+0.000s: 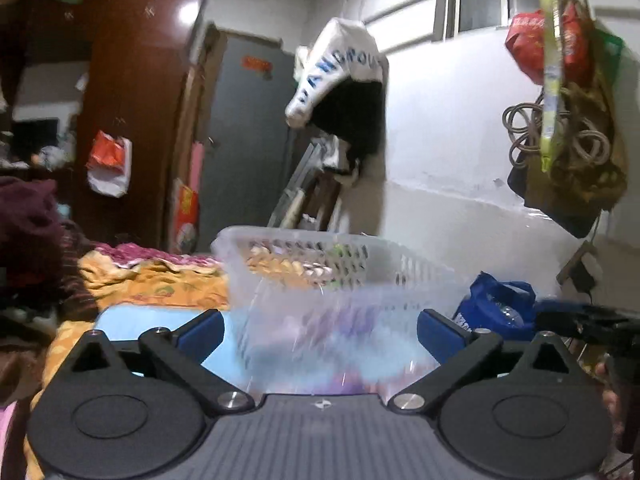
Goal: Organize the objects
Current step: 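Lower both held boxes into the white basket and open both tools, then grasp the silver foil box with the left tool while the right grasps the red mesh bag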
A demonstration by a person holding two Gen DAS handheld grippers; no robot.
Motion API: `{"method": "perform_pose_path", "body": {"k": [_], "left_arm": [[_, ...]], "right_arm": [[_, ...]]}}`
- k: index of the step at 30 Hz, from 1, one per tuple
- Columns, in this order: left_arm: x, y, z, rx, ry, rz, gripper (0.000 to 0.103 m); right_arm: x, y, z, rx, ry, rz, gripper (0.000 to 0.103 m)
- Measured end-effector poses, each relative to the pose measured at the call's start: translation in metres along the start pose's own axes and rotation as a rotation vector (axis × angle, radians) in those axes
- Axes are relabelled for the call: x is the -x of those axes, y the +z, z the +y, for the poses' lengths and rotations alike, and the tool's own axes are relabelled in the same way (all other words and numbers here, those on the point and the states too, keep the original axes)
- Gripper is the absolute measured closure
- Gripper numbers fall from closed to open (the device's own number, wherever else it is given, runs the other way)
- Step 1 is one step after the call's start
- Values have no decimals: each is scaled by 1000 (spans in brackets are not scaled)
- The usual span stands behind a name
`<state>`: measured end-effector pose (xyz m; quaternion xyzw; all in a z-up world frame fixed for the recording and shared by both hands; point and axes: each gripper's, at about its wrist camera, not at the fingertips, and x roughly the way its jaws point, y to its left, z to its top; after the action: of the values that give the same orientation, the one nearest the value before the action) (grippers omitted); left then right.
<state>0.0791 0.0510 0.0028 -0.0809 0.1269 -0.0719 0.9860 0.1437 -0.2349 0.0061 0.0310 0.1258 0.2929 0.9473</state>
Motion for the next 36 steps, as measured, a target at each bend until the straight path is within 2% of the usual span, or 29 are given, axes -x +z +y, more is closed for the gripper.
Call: {"method": "perform_pose_path", "body": {"k": [3, 6, 8, 10, 14, 16, 18, 19, 22, 25, 27, 29, 31, 36], "left_arm": [[27, -36, -4, 18, 21, -21, 0], [26, -51, -13, -3, 44, 48, 0], [14, -56, -17, -16, 73, 97, 0], [4, -61, -16, 5, 92, 127, 0], [-8, -72, -16, -1, 153, 152, 1], [-11, -73, -13, 12, 162, 158, 11], [-11, -72, -11, 20, 173, 149, 29], [-9, -73, -10, 16, 183, 142, 32], [-5, -76, -12, -17, 177, 141, 33], [-5, -76, -15, -39, 187, 138, 33], [-7, -77, -16, -43, 199, 133, 32], [-7, -79, -17, -49, 204, 135, 32], [-8, -81, -17, -47, 207, 141, 35], [0, -81, -17, -38, 199, 126, 36]], "right_arm": [[19, -37, -1, -18, -18, 44, 0], [25, -64, -6, -79, -12, 59, 0], [10, -66, -5, -53, -27, 103, 0], [4, -69, 1, 1, -70, 110, 0], [-2, -71, 6, 19, -61, 119, 1], [-2, -77, 10, 30, -69, 127, 4], [-1, -82, 12, 41, -58, 126, 5], [0, -85, 13, 49, -57, 124, 6], [-2, -90, 14, 50, -45, 136, 13], [-5, -93, 14, 42, -29, 159, 33], [-5, -94, 14, 46, -34, 166, 37], [-4, -94, 12, 42, -31, 169, 49], [-3, -94, 10, 38, -29, 167, 55], [5, -92, 9, 35, -33, 151, 58]]}}
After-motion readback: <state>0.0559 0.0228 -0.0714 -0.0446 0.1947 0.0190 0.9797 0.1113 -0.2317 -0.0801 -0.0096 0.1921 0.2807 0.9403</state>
